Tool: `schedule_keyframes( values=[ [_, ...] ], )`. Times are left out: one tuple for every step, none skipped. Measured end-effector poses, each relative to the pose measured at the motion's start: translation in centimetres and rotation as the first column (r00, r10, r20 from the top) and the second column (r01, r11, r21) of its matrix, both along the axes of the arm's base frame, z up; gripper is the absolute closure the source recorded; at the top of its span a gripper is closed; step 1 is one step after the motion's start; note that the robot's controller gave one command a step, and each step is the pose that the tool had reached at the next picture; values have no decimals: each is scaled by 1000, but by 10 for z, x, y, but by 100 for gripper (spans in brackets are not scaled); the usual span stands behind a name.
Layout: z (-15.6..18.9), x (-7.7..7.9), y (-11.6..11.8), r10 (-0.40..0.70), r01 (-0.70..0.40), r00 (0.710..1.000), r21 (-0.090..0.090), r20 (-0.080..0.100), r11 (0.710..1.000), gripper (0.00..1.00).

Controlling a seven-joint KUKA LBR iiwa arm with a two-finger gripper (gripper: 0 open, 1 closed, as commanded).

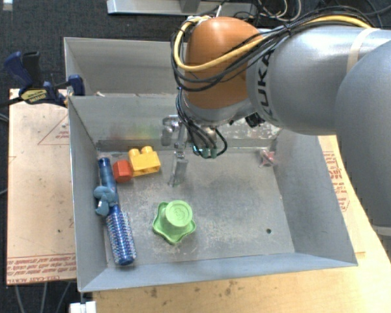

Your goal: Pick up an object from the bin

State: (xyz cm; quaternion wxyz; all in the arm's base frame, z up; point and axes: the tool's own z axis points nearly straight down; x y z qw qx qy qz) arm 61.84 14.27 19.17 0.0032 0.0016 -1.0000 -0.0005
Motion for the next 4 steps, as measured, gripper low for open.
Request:
schedule_keyframes(
  values=[
    [-122, -8, 89, 136, -136, 991, 3, 14, 991, 0],
    [-98, -76, 96, 463, -463, 886, 0, 8, 886, 0],
    [-103, -110, 105, 357, -357, 933, -7, 41, 934, 0],
    [-100, -108, 106, 355, -356, 933, -4, 49, 935, 100]
  ],
)
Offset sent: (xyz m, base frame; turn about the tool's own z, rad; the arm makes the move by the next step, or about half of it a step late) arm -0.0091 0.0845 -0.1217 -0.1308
